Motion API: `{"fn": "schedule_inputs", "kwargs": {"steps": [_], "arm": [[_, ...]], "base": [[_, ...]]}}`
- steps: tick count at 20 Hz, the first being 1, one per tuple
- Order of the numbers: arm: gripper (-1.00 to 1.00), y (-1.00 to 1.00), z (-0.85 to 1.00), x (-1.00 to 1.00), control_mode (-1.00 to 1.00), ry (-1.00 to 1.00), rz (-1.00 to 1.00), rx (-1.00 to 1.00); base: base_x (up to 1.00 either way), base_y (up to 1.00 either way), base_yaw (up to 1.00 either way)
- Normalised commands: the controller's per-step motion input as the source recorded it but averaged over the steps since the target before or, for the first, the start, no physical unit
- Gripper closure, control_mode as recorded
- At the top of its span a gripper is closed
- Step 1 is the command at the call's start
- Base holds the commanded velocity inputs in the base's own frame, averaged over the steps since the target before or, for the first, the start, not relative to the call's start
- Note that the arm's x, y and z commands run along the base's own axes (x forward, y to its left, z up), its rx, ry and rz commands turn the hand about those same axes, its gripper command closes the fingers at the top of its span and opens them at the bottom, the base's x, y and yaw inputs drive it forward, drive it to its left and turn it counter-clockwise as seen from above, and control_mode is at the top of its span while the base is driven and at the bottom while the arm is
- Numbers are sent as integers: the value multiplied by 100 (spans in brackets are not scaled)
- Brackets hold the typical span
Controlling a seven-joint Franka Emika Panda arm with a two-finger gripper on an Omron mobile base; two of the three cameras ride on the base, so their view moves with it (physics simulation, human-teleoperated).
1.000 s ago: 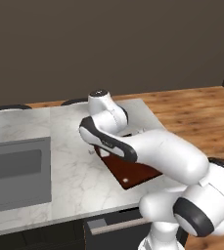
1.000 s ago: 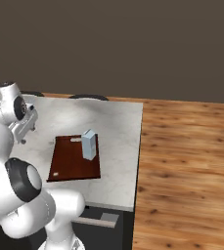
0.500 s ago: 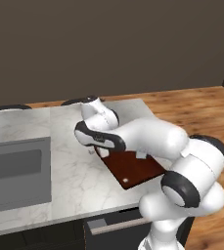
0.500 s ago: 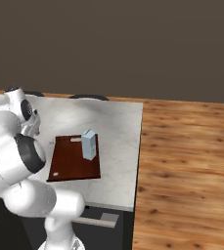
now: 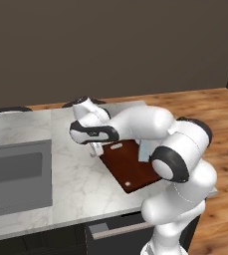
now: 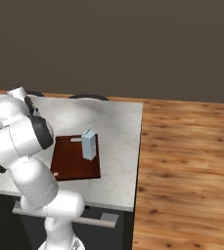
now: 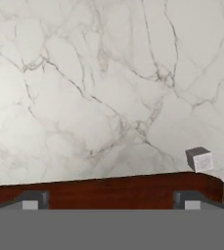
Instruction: Take out the milk from the fridge and place it on the tray on the counter. Then take the sugar cube near the tray and place it in the tray.
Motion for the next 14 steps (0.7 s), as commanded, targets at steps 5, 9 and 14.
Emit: {"fn": "schedule_inputs", "kwargs": {"steps": [5,9,14], "arm": [[-100,0,-26,26,-100,-15,7,1],[-100,0,-46,28,-100,-11,5,0],[-100,0,-35,34,-100,-3,1,0]], "base": [[0,0,0],[0,0,0],[0,0,0]]}}
